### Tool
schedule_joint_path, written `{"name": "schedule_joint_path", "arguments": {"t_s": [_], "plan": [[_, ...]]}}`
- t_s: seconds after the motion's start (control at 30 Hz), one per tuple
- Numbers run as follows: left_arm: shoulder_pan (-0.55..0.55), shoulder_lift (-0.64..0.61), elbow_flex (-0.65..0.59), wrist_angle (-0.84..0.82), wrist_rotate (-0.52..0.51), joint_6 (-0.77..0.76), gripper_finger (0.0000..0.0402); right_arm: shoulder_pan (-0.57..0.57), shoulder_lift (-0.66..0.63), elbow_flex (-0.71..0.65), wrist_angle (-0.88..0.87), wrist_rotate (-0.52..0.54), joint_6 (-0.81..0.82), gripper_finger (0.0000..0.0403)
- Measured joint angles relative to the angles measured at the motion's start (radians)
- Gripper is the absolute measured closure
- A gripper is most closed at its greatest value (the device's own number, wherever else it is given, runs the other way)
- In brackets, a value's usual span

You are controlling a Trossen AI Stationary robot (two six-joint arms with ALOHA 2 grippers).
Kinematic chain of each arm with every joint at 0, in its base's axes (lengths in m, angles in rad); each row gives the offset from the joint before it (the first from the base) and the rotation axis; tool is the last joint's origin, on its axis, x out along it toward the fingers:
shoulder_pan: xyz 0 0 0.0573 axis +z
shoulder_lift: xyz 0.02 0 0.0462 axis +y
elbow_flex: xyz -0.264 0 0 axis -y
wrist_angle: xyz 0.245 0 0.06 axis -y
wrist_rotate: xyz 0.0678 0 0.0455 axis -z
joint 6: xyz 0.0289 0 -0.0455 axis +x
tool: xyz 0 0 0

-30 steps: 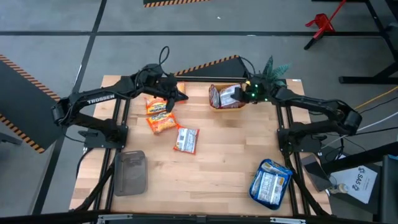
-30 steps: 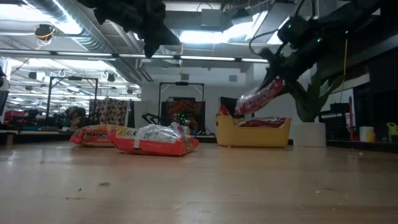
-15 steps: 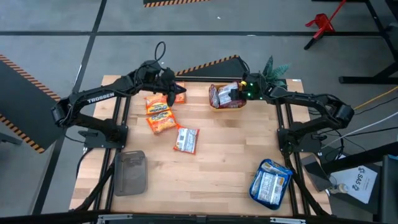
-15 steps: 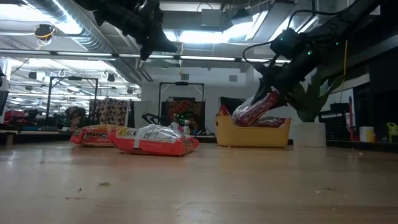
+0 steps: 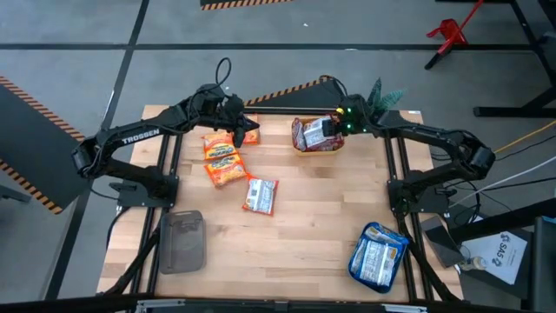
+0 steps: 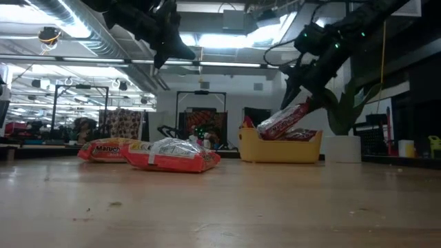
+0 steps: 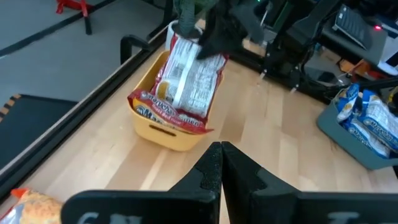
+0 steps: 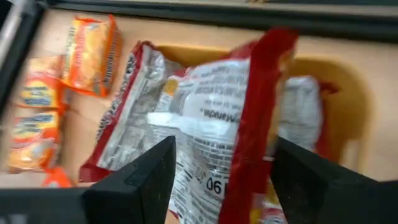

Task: Sort Maruchan noodles
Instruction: Put the red noodle pack into the yellow bin, then put the orange noodle pack into the black bin

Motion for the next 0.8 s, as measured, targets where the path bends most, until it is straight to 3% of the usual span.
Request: {"name": "schedule_joint_path", "arguments": {"t_s": [0.27, 0.43, 0.53, 0.8], "plan": [[0.003, 0.000, 0.000, -0.173, -0.004, 0.034, 0.0401, 0.001, -0.001, 0.204, -0.239, 0.112, -0.091, 0.0180], [0.018, 0.000, -0.009, -0.453, 0.002, 0.103, 0.0401, 0.017, -0.001, 0.314, -0.254, 0.095, -0.118, 0.0181], [0.016, -0.005, -0.081, -0.563, -0.036, 0.158, 0.0401, 0.044, -0.001, 0.349, -0.246, 0.104, -0.134, 0.0181], [-0.039, -0.009, -0.304, -0.505, 0.003, 0.103, 0.0354, 0.133, 0.017, 0.348, -0.250, 0.105, -0.141, 0.0181]]}}
